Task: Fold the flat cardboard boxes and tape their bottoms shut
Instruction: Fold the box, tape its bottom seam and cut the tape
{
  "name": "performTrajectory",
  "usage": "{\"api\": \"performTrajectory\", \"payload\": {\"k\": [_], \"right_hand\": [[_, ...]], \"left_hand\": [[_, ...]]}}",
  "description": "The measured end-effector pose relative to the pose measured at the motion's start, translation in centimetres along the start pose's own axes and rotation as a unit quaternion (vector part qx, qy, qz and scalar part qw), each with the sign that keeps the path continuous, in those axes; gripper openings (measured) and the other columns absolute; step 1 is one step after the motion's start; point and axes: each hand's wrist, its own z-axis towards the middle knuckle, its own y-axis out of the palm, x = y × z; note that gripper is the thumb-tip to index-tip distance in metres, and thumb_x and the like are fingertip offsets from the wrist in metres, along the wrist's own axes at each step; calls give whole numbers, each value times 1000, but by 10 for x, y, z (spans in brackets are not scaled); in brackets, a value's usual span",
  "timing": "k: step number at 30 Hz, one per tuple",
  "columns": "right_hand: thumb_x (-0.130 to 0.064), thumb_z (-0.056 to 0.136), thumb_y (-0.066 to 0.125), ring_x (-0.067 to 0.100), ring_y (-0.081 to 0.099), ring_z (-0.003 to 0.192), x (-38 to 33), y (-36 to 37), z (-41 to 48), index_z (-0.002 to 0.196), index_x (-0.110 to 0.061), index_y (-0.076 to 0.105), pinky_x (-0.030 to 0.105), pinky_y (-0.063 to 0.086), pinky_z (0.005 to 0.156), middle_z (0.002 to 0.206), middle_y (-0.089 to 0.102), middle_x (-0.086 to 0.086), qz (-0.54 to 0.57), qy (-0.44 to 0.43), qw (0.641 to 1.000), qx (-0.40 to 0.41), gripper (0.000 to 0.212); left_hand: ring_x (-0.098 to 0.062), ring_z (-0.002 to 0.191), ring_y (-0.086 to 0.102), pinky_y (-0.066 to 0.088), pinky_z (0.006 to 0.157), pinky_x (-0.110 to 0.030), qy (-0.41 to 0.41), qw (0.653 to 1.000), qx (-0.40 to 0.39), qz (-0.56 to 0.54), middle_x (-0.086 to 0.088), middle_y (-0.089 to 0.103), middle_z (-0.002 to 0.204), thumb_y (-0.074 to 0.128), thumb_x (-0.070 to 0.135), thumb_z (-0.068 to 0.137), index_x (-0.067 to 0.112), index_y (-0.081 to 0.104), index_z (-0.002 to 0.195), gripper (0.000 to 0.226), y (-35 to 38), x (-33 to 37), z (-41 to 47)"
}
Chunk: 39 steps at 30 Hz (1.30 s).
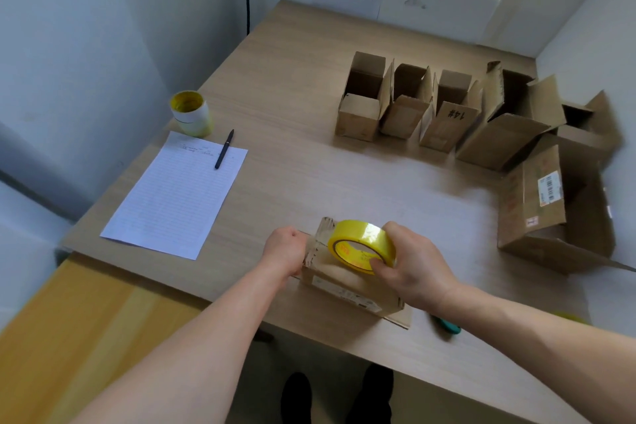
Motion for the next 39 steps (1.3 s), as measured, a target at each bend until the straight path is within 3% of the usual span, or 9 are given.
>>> {"api": "performTrajectory", "payload": {"k": [8, 12, 14, 18, 21, 25, 28, 33, 39], "right_hand": [[-37, 88, 62, 30, 54, 89, 0, 1, -1, 94, -25, 38, 36, 38, 70, 92, 52, -2, -21, -1, 1000, -8, 28], [-40, 89, 61, 31, 55, 89, 0, 1, -1, 95, -26, 34, 35, 34, 67, 88, 46, -7, -23, 2, 1000, -13, 31], [-42, 89, 61, 31, 55, 89, 1, 0, 0, 96, -26, 34, 35, 33, 67, 87, 47, -7, -27, 4, 999, -16, 32], [-45, 88, 62, 30, 55, 89, 1, -1, 2, 96, -27, 35, 35, 35, 67, 87, 49, -7, -25, 18, 999, -24, 34], [-44, 83, 69, 26, 55, 83, 0, -7, 6, 89, -25, 45, 37, 42, 68, 83, 57, -5, 6, 33, 999, -39, 31], [-31, 71, 76, 23, 56, 70, 7, -20, 12, 74, -20, 53, 39, 47, 66, 68, 58, -1, 100, 40, 991, -75, 26], [-33, 66, 70, 18, 53, 67, 24, -32, 9, 74, -17, 55, 36, 45, 63, 67, 57, 0, 144, 34, 986, -79, 24], [-56, 82, 43, 8, 44, 59, 50, -55, -2, 68, -11, 50, 29, 37, 56, 59, 45, -5, 193, 16, 980, -40, 47], [-41, 86, 43, 23, 50, 65, 49, -53, -13, 68, -13, 54, 40, 42, 61, 61, 53, 2, 43, 9, 998, -51, 34]], "left_hand": [[-25, 63, 57, 48, 55, -34, -32, 998, -35, 32, -11, 61, 76, 55, 23, 93, 13, 58, 82, 16, 6, 3, 4], [-25, 83, 58, 44, 69, -31, 21, 990, 60, 128, -5, 65, 93, 62, 32, 93, 17, 58, 92, 16, -3, -3, 2], [-20, 92, 59, 44, 78, -30, 84, 992, 89, 27, -2, 68, 101, 54, 26, 99, 21, 63, 95, 11, 4, 2, -5], [-4, 123, 50, 35, 101, -11, 159, 982, -56, -86, 6, 57, 133, 41, 19, 106, 12, 57, 136, 35, 27, 16, -13], [-5, 124, 49, 34, 93, 0, 178, 975, -90, -94, 3, 55, 133, 35, 14, 107, 7, 55, 136, 35, 29, 10, -7], [-4, 123, 52, 33, 99, -2, 199, 973, -78, -90, 7, 58, 128, 32, 15, 108, 15, 59, 130, 35, 30, 0, -2], [10, 115, 52, 31, 100, -1, 199, 973, -77, -84, 17, 60, 123, 30, 21, 109, 22, 63, 126, 37, 31, -3, -1], [18, 119, 47, 29, 100, 0, 205, 974, -74, -68, 28, 59, 122, 31, 35, 107, 36, 62, 121, 34, 31, -8, 1], [11, 121, 49, 30, 103, -8, 210, 974, -60, -54, 27, 60, 123, 32, 43, 103, 42, 63, 118, 34, 32, -6, 2]]}}
